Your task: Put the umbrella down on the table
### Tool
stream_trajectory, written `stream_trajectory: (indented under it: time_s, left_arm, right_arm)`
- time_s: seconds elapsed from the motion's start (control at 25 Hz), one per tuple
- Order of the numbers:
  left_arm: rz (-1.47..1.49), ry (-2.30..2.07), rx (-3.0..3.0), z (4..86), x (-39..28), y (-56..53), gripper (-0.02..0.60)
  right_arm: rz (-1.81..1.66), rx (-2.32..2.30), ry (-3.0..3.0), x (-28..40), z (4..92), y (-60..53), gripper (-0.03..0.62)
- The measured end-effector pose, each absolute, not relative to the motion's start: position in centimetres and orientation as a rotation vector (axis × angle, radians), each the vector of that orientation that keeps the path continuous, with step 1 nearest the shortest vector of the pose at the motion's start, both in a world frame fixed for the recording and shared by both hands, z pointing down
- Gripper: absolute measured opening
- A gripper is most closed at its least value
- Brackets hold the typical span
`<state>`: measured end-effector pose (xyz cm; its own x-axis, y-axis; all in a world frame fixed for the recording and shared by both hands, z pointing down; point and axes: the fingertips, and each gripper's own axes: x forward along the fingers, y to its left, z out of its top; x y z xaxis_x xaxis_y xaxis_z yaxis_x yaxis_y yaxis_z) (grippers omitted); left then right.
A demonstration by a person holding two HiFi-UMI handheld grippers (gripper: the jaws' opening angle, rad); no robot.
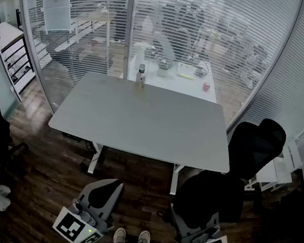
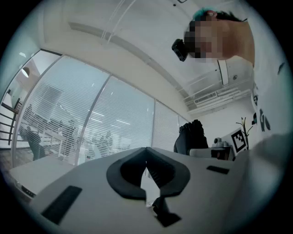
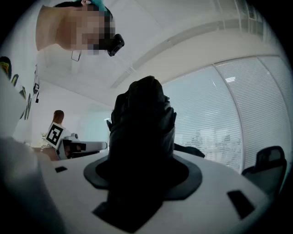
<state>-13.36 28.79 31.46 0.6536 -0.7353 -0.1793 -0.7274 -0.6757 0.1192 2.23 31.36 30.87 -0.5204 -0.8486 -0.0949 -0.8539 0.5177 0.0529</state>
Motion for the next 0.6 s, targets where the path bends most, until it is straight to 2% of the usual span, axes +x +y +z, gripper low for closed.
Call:
stream_trajectory:
  time_s: [0.6]
  left_arm:
    - [-0.324, -1.205, 2.805, 33.2, -19.5, 27.7, 0.012]
  right_arm:
    - [0.093, -1.612, 2.653, -2.5, 31.8, 30.0, 0.268]
